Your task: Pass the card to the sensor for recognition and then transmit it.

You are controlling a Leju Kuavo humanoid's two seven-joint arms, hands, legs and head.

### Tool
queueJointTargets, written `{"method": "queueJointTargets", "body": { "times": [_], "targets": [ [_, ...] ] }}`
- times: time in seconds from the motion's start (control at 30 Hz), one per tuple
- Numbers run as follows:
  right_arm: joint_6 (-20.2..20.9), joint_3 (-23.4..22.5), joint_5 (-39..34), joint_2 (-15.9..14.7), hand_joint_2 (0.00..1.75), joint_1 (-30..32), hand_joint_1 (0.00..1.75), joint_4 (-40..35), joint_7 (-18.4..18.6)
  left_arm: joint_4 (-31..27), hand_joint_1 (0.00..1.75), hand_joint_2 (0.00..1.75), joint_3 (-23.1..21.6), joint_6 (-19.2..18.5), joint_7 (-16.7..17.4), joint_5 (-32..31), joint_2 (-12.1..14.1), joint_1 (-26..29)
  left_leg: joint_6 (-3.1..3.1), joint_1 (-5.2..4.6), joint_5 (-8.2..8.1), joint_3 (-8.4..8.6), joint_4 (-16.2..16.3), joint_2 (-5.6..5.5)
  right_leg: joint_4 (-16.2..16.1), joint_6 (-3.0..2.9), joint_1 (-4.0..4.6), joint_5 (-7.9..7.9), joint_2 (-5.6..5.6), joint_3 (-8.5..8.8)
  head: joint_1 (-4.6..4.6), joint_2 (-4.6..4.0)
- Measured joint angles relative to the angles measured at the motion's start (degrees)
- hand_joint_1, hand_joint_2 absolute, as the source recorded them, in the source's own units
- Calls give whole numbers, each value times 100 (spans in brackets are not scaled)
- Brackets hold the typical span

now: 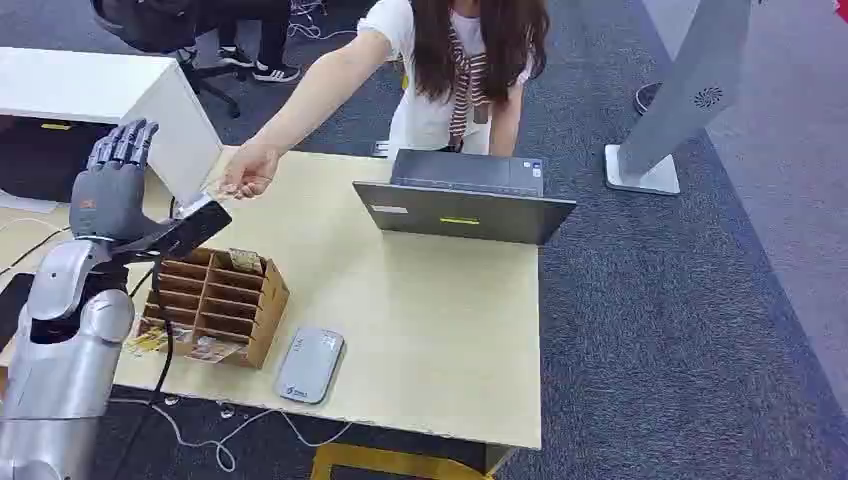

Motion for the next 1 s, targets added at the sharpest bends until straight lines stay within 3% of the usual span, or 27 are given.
{"method": "queueJointTargets", "body": {
  "times": [0.37,0.67,0.73,1.0],
  "targets": [
    [109,144,428,57,175,-14,0,37,57,852,0,175,-845,251,734,-1361,422,-665,0,0,1,0,0,1,1,-1,0,1,0,0,-2,0],
    [118,168,435,63,175,-20,0,44,79,1116,0,175,-1031,299,793,-1508,526,-762,0,0,1,-1,0,0,1,-1,0,1,0,0,-2,0],
    [118,168,435,63,175,-20,0,44,81,1147,175,175,-1064,304,793,-1508,537,-777,0,0,1,-1,0,0,1,-1,0,1,0,0,-2,0],
    [118,168,498,63,175,-20,0,46,57,1163,175,175,-1086,306,756,-1481,588,-779,-1,0,1,-1,0,0,2,-1,0,1,0,1,-2,0]
  ]
}}
